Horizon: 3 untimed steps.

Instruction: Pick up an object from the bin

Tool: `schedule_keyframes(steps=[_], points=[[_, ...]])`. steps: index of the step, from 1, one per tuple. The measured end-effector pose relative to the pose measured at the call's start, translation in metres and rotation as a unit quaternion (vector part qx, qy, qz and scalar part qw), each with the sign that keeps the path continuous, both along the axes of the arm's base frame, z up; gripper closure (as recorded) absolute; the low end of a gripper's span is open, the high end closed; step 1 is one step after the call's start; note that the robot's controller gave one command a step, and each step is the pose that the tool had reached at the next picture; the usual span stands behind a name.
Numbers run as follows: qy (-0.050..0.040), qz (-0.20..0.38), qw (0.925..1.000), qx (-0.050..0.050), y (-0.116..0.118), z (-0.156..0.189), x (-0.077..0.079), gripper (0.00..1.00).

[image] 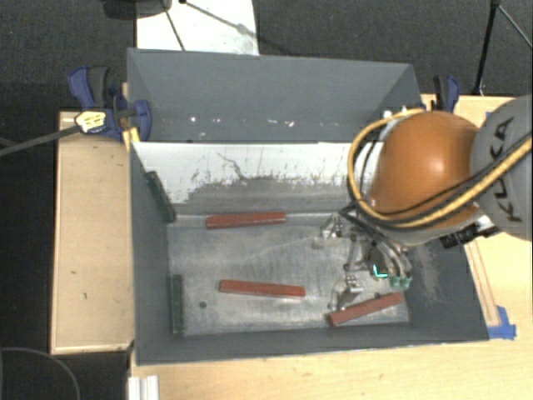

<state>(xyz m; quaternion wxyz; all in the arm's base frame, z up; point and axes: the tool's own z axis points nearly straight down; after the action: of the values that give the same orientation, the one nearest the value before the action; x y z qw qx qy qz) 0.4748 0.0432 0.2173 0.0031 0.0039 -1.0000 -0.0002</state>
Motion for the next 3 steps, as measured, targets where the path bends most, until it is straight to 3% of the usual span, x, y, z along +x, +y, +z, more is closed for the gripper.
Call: schedule_keyframes(steps=[1,2,3], points=[[-0.0041,-0.001,1.0000,0.000,0.000,0.004,0.002,0.00],[-0.0077,0.016,0.9998,0.000,0.016,-0.050,0.007,0.00],[-0.0109,0.060,0.9981,0.002,0.047,-0.142,0.033,1.00]])
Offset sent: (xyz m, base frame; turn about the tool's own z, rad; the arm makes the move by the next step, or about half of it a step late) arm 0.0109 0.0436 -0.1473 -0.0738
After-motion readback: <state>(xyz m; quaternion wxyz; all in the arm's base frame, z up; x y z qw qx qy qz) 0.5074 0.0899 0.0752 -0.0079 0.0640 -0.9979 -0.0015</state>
